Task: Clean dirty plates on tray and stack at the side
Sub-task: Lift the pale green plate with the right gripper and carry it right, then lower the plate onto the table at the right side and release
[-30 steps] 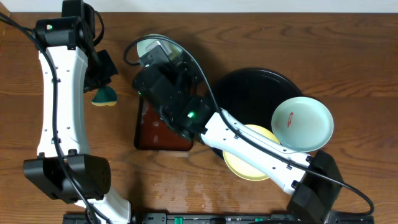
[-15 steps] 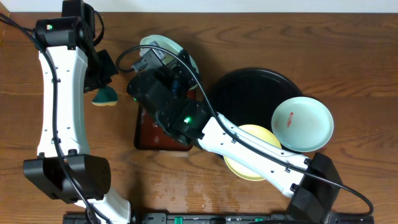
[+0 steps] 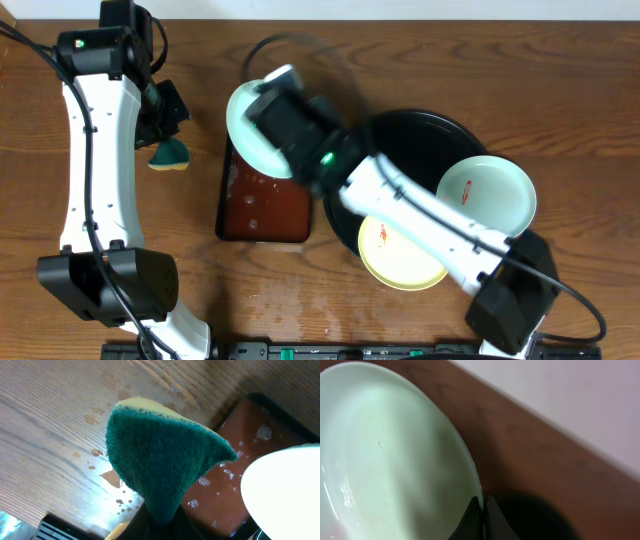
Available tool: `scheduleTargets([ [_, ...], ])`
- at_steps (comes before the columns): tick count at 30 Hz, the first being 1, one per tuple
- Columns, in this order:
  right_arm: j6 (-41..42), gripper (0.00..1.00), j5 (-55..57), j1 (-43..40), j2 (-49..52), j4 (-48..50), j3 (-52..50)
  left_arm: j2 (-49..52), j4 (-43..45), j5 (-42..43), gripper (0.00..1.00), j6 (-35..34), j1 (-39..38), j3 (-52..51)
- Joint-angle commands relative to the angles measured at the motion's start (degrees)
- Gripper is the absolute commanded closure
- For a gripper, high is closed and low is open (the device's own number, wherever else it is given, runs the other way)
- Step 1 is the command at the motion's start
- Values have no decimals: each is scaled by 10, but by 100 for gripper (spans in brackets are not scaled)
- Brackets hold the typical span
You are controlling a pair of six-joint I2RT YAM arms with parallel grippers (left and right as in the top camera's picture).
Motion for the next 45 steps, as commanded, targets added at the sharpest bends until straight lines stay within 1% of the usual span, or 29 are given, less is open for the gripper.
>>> scheduleTargets([
  [1,90,99,-173,-62,-8,-8,11,-12,-2,-2,92,-3,0,-3],
  [8,107,99,-364,-214,-9,-42,11,-12,-1,-2,92,-3,0,-3],
  [11,116,99,-369,-287,-9,-70,11,-12,0,-2,92,-3,0,-3],
  [19,114,99,-369,-514,-8,-143,11,-12,0,-2,92,-3,0,-3],
  [23,113,99,-369,-618,-8,-163,11,-12,0,-2,92,-3,0,-3],
  [28,84,99,-366,-731,-8,-174,4,-12,0,-2,92,-3,0,-3],
  [33,56,99,-357,-810,-8,-173,-24,-12,1,9,92,-3,0,-3],
  [37,23,99,-355,-850,-8,-162,-71,-12,3,13,92,-3,-2,-3],
  [40,20,99,-337,-867,-8,-136,-119,-12,3,13,92,-3,-2,-3],
  [45,19,99,-333,-880,-8,-59,-201,-12,3,13,92,-3,-2,-3],
])
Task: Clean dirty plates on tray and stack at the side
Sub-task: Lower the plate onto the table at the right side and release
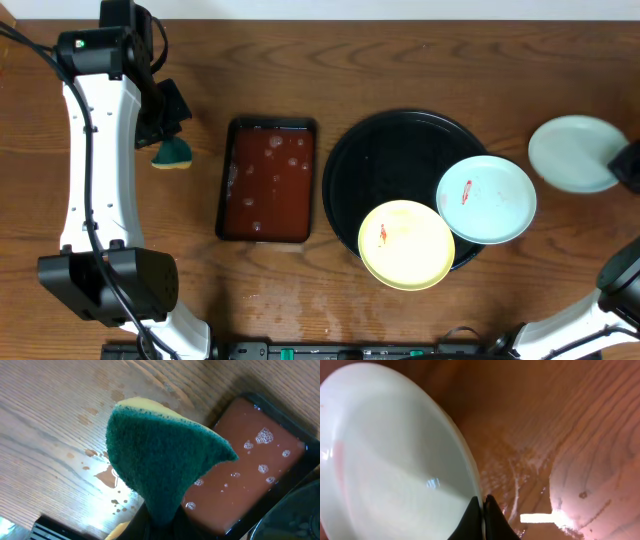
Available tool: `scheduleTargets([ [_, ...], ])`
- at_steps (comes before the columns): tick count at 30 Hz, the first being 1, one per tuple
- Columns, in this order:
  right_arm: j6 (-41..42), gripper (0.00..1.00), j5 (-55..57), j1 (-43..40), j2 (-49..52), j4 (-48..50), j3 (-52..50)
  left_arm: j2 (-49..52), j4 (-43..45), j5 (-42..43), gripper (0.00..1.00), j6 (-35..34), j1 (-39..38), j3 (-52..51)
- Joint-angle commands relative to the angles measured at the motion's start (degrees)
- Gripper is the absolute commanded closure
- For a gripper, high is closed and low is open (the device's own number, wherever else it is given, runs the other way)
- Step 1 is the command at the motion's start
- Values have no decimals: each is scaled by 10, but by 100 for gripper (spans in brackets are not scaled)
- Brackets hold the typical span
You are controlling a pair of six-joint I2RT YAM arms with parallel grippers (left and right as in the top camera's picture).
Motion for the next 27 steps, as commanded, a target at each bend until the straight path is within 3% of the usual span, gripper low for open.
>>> scheduleTargets([
  [1,-13,99,5,-5,-7,30,-34,-12,-2,-1,92,-3,-1,-3],
  [3,-13,97,2,-5,-7,39,-41,-12,-2,-1,92,-1,-1,-3],
  [6,-30,73,-23,-5,-8,29,-33,-12,-2,-1,92,2,-1,-3],
  [9,-64,66,-79,-5,-8,-24,10,-12,-2,-1,92,2,-1,-3],
  [13,-123,66,-136,8,-8,-158,113,-12,-2,-1,92,2,-1,-3],
  [16,-135,71,-151,29,-8,-255,167,-12,-2,-1,92,2,-1,-3],
  [20,-162,64,-137,75,-8,-346,167,-12,-2,-1,92,2,-1,-3],
  [27,-144,62,-7,165,-8,-349,90,-12,-4,-1,92,2,-1,-3],
])
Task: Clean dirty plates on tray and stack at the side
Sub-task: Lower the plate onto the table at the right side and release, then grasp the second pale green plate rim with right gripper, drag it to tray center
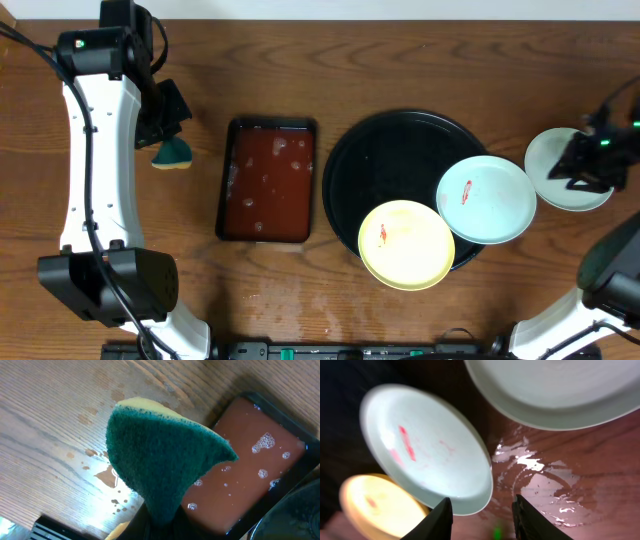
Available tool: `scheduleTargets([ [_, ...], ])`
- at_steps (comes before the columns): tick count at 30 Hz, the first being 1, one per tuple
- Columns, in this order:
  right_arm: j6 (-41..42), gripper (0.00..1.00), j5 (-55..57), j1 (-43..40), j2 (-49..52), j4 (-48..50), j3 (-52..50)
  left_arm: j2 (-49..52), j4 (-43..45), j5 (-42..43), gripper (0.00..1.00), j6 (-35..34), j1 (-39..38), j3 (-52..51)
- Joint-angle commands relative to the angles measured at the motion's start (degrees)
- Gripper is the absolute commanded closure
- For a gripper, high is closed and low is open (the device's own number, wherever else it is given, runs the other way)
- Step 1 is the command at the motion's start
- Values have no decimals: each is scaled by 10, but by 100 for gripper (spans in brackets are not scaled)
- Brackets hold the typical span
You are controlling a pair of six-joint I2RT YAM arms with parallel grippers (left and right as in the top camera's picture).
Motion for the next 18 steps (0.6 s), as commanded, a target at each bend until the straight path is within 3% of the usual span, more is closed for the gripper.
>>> scheduleTargets([
  [1,7,63,81,30,-2,23,-30,-12,-3,-1,92,2,-1,-3],
  [14,8,70,92,52,-2,134,-142,-12,-4,-1,92,2,-1,-3],
  [18,8,82,70,52,-2,148,-149,-12,-4,-1,92,2,-1,-3],
])
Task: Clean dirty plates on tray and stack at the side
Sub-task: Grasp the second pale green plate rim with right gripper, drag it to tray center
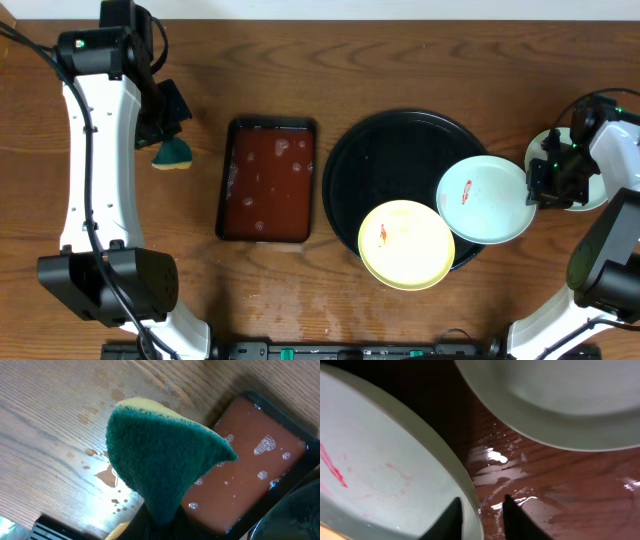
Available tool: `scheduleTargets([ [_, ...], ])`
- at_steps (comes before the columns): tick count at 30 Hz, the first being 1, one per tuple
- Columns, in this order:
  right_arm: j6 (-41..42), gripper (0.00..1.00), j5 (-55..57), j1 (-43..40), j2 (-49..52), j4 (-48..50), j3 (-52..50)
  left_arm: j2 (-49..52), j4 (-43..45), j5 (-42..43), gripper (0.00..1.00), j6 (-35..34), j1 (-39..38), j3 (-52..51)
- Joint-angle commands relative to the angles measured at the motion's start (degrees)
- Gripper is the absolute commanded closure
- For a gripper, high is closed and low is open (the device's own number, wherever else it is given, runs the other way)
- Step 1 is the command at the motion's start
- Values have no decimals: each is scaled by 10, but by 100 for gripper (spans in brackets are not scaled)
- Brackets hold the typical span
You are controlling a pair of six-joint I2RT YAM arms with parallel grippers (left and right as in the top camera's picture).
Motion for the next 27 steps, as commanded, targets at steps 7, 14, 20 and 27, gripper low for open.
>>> scheduleTargets([
  [7,12,99,-54,4,-2,9,33,-12,-4,-1,92,2,-1,-3],
  [14,39,99,-239,2,-2,3,91,-12,-4,-1,92,1,-1,-3],
  [20,77,99,-244,42,-2,52,52,-12,2,-1,92,1,-19,-3],
  [27,156,99,-203,132,-2,189,-36,-12,9,-3,92,1,-50,-3],
])
